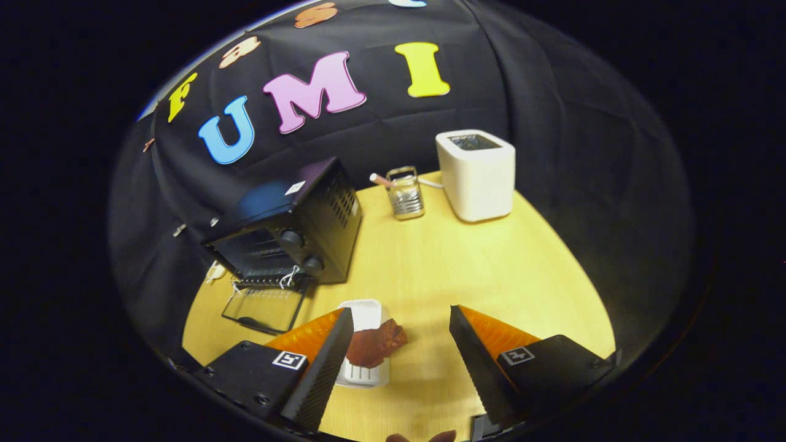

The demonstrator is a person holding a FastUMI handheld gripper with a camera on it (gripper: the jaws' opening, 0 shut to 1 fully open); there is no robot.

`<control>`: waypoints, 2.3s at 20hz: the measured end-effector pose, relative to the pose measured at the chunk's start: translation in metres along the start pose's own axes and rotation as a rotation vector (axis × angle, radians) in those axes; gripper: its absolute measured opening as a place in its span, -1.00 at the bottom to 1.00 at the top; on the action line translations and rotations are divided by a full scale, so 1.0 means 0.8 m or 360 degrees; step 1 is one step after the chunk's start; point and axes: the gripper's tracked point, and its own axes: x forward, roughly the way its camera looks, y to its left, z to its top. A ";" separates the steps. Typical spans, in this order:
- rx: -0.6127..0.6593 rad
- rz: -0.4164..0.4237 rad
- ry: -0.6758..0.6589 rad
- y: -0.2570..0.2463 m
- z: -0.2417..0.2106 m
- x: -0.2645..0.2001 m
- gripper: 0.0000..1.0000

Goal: Open the toaster oven, put the food inside, and close the toaster oven door.

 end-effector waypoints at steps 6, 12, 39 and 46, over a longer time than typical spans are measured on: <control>0.0207 0.0273 0.0468 0.012 -0.041 0.048 0.44; 0.0267 0.0386 0.0637 0.019 -0.054 0.050 -0.55; -0.0027 0.0403 -0.0012 0.326 -0.013 -0.055 -0.68; 0.0104 0.0338 -0.0036 0.393 -0.012 0.044 -0.68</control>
